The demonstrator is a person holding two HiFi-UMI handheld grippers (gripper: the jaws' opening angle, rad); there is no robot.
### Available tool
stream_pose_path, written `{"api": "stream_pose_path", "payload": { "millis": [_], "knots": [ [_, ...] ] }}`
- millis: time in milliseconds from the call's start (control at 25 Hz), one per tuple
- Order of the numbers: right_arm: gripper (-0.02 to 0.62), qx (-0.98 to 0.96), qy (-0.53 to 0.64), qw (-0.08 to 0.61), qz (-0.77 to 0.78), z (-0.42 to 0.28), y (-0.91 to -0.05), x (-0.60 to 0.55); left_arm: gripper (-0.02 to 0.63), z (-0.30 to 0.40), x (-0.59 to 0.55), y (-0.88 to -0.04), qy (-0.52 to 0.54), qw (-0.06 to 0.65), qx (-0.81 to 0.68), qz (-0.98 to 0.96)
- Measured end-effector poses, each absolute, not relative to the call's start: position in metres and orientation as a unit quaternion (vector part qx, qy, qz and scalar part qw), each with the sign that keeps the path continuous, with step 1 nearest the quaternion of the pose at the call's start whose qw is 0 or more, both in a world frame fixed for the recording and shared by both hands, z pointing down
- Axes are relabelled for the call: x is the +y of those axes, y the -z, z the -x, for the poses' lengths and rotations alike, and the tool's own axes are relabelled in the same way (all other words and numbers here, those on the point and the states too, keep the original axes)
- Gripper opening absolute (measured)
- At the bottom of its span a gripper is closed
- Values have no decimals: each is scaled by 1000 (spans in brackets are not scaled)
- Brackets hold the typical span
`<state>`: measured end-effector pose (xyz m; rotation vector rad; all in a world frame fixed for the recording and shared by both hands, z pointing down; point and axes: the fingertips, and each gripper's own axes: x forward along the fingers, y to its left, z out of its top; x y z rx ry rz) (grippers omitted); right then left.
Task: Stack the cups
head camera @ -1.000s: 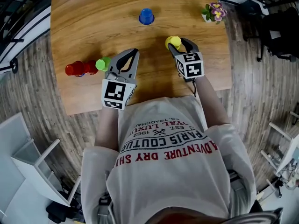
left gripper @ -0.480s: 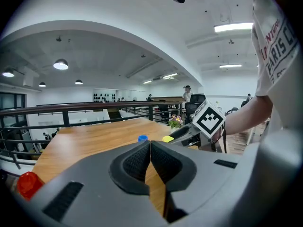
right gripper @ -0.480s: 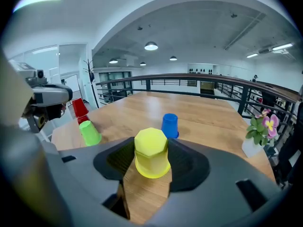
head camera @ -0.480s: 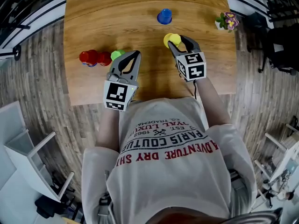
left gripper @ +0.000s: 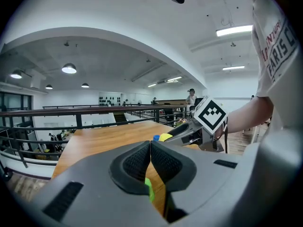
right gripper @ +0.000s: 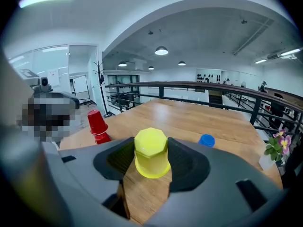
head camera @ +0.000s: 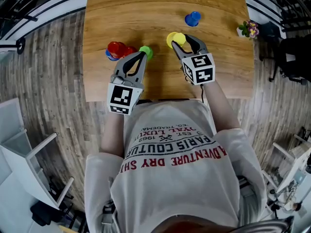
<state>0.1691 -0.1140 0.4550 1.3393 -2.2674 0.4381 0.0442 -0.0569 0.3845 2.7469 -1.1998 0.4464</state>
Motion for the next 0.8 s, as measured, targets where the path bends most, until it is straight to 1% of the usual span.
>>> {"api": "stream_pose_path", "payload": {
  "millis": [320, 520, 800],
  "knots": [
    [235, -846, -146, 233, -456, -100, -435, -108, 17, 14, -48, -379, -141, 53, -416, -897],
    [235, -856, -141, 254, -429, -61, -440, -101, 17, 45, -45, -381, -136, 58, -434, -889],
    [235, -860, -141, 281, -402, -23, -456, -94, 17, 72, -40, -384, -131, 68, -447, -882]
  ]
}}
